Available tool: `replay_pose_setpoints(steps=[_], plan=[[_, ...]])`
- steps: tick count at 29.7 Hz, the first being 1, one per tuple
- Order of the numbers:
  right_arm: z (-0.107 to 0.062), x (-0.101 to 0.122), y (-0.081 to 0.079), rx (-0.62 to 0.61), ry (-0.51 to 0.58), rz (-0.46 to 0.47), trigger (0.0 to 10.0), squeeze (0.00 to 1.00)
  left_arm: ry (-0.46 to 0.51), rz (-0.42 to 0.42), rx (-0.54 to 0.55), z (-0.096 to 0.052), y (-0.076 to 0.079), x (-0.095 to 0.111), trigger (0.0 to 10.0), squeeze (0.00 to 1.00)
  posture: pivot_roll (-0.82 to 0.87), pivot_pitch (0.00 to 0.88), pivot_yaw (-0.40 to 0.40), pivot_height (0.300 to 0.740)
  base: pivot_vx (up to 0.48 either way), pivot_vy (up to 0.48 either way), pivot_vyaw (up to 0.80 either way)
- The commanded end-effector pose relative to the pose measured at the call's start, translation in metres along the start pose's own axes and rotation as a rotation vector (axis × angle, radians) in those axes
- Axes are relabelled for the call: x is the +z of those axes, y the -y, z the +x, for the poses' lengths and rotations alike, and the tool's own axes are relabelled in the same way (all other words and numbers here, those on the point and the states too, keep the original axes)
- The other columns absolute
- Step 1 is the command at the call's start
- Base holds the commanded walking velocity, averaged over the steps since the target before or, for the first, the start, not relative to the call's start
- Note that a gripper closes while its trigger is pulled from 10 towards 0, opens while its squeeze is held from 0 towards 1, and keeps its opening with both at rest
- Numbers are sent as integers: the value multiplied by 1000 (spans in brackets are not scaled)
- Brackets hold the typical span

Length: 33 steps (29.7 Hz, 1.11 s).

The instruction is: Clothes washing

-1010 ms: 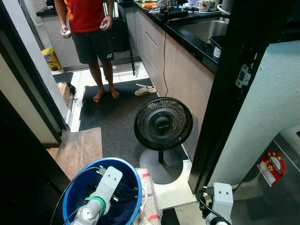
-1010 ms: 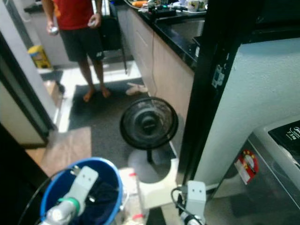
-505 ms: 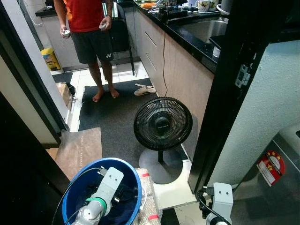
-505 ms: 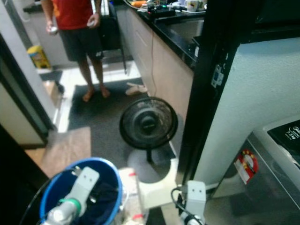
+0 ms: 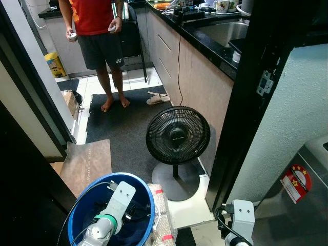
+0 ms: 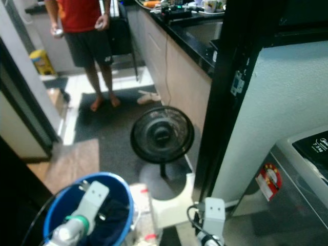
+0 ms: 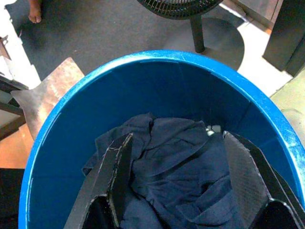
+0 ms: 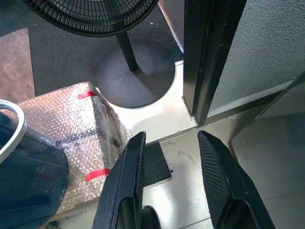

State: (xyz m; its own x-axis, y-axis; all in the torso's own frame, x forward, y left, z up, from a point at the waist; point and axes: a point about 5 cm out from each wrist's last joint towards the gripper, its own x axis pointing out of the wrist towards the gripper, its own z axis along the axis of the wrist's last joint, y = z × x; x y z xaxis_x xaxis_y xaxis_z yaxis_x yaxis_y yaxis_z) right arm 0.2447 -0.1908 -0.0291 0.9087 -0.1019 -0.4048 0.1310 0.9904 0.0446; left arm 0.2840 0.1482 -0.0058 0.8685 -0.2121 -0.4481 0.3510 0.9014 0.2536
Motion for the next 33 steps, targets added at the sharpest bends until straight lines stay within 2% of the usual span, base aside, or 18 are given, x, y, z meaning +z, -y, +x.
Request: replay_pose_setpoints(steps=[1,33], plan=[[-1,-2,-3,7,-3,2,10000,0,-28,10,-6,-2,1,-8,10000,0,-207,0,124,740,0,0,0],[-1,-1,-3,5,1,4,10000,0,-28,11,-13,-1,3,-6,10000,0,-217,6,128,740,0,0,0]])
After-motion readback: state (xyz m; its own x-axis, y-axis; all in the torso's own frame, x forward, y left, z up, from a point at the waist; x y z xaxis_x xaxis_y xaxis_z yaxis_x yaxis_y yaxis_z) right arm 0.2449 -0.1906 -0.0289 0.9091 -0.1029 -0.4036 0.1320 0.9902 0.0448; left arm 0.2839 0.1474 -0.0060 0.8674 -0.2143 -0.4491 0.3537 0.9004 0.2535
